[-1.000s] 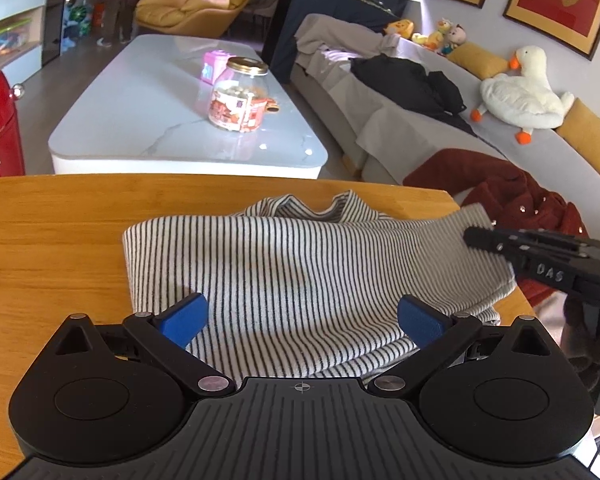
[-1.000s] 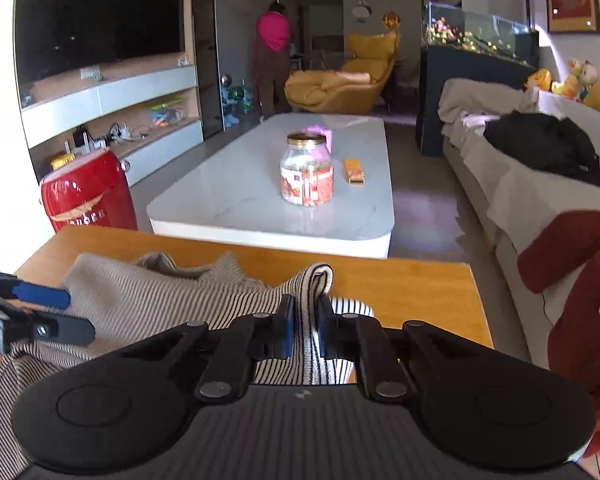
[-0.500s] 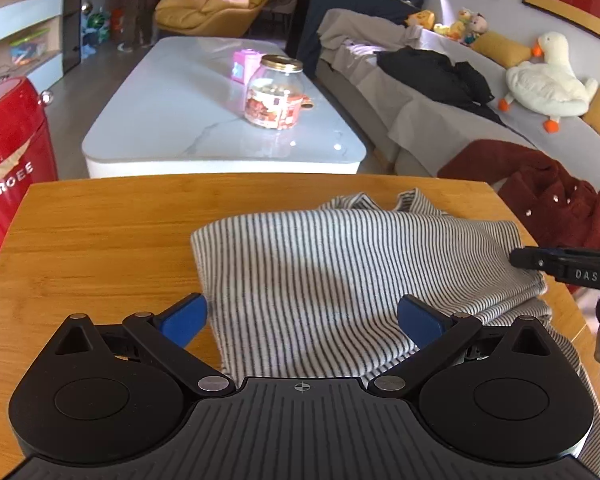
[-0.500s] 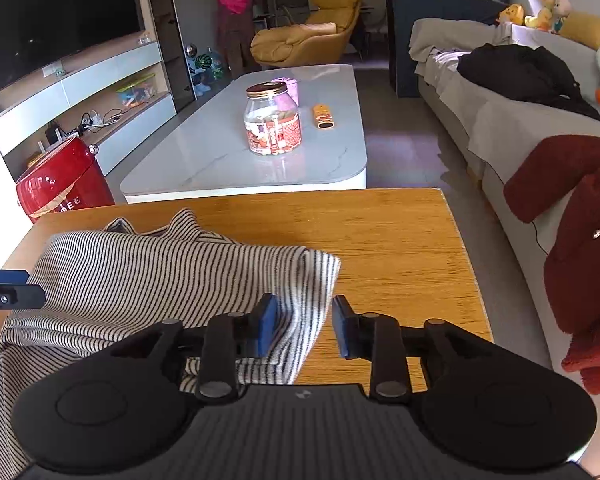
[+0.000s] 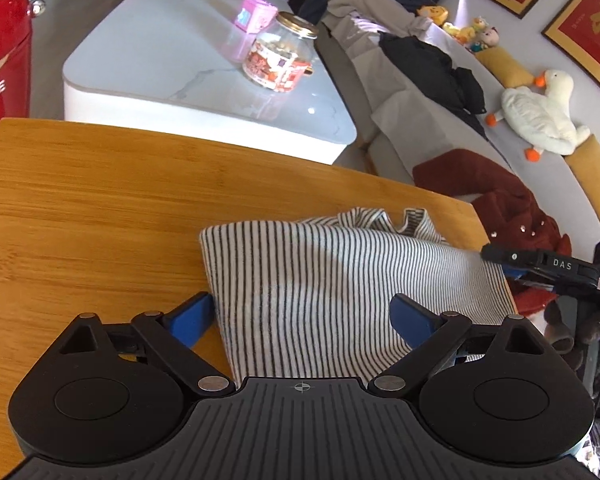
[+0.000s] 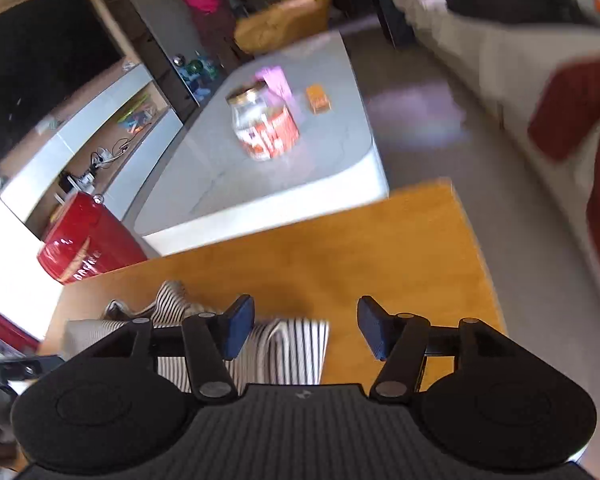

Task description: Fold clothes

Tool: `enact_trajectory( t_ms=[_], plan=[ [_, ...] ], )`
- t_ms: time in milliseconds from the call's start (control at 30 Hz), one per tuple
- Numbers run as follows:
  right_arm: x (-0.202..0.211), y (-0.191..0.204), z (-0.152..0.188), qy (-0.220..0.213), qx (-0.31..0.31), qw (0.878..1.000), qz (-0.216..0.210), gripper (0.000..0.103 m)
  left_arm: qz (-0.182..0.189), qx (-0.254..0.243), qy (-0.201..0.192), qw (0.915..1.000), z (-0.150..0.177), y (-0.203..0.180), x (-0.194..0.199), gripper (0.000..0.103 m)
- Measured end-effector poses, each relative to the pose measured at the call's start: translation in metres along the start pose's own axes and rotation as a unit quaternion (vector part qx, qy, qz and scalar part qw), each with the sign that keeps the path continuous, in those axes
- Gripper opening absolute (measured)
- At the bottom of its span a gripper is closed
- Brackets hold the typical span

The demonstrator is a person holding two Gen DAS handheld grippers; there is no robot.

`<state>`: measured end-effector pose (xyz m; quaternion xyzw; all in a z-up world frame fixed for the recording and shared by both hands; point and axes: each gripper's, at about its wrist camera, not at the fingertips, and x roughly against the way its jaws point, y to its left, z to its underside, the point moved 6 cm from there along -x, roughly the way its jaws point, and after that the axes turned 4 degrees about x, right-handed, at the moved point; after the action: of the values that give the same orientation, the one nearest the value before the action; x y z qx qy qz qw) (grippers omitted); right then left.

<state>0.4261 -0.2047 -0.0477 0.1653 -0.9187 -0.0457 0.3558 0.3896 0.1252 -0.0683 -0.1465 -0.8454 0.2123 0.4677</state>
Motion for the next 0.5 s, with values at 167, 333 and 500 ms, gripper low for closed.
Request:
enact_trajectory(
  t_ms=[167,333,500],
  plan=[
    [-0.02,0.049,-0.021,0.02,0.036,0.997,-0.06,0.053,-0.013,-0.023,-0.009,0.9996,0.001,-0.002,-0.001,0.097],
    [-0.071,0.075,-0.011,0.057,-0.005,0.995,-0.082,0.038,-0.025,-0.008,-0.012,0.9996,0.005,-0.001,0.005,0.097],
    [-0.073,0.095,0.0,0.05,0.04,0.996,-0.059,0.007,-0.023,0.008,-0.026,0.9994,0.015,0.005,0.036,0.098]
  ],
)
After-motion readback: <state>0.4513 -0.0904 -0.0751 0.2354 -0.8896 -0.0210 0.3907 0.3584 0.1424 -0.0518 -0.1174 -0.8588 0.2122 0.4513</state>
